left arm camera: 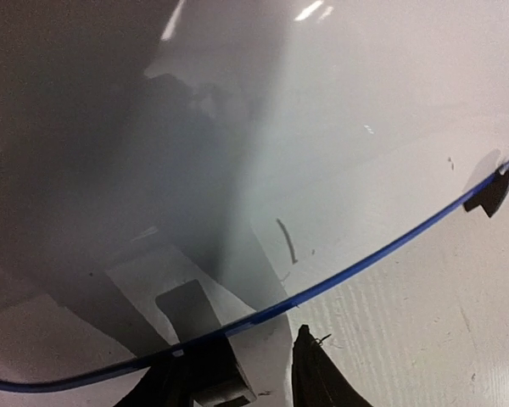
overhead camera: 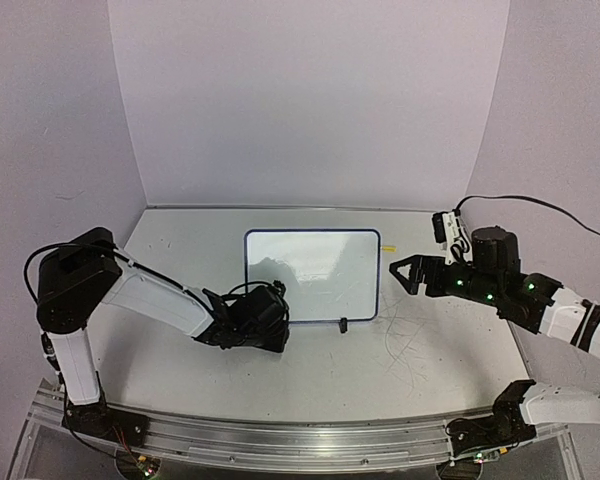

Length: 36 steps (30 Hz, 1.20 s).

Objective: Write a sentence on the whiteboard
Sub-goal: Adjust the whiteboard at the center of the board, then pick up the whiteboard marker from the corner of the board.

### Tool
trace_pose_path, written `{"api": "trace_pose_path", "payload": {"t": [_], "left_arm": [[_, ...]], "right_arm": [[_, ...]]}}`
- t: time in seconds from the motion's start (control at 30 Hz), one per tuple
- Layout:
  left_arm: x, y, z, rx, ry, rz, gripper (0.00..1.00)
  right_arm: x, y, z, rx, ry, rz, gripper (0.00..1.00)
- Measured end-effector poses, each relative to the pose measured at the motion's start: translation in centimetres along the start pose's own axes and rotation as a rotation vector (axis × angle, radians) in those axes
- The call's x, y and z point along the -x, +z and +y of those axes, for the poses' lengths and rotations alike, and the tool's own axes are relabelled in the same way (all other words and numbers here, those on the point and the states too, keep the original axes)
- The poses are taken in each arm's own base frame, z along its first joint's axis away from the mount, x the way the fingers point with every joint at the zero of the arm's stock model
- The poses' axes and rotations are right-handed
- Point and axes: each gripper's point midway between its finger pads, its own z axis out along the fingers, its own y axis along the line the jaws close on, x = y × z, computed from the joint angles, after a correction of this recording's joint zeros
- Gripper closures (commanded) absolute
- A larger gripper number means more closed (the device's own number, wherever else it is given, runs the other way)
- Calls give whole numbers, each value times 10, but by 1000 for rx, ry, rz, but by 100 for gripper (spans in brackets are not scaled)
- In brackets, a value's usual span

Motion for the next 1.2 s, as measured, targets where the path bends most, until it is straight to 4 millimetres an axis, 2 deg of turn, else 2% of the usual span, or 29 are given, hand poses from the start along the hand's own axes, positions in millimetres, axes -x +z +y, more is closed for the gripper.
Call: {"api": "trace_pose_path", "payload": {"t": [0.2, 0.4, 0.53, 0.6, 0.7, 0.8, 1.0, 1.07, 1.2], "left_arm": [[-6, 1, -25, -48, 8, 14, 57], [-13, -6, -37, -91, 11, 35, 35], [-28, -25, -42, -135, 38, 67, 21], [-29, -38, -42, -146, 46, 64, 16], [-15, -61, -42, -169, 41, 25, 10], [9, -88, -46, -201, 36, -50, 5], [50, -131, -43, -225, 36, -206, 1], [56, -137, -36, -210, 32, -234, 1], [64, -142, -21, -179, 33, -262, 1]], "right_arm": [[3, -4, -2, -15, -2, -16, 2], [7, -7, -6, -41, -21, -37, 2], [0, -1, -19, -108, -32, -14, 2], [-4, 1, -31, -170, -40, -3, 2], [0, -2, -46, -256, -49, -27, 2], [3, -5, -63, -354, -58, -46, 2], [-2, 1, -110, -561, -100, 49, 4], [13, 10, -127, -608, -119, 83, 7], [43, 45, -167, -652, -143, 143, 11]]}}
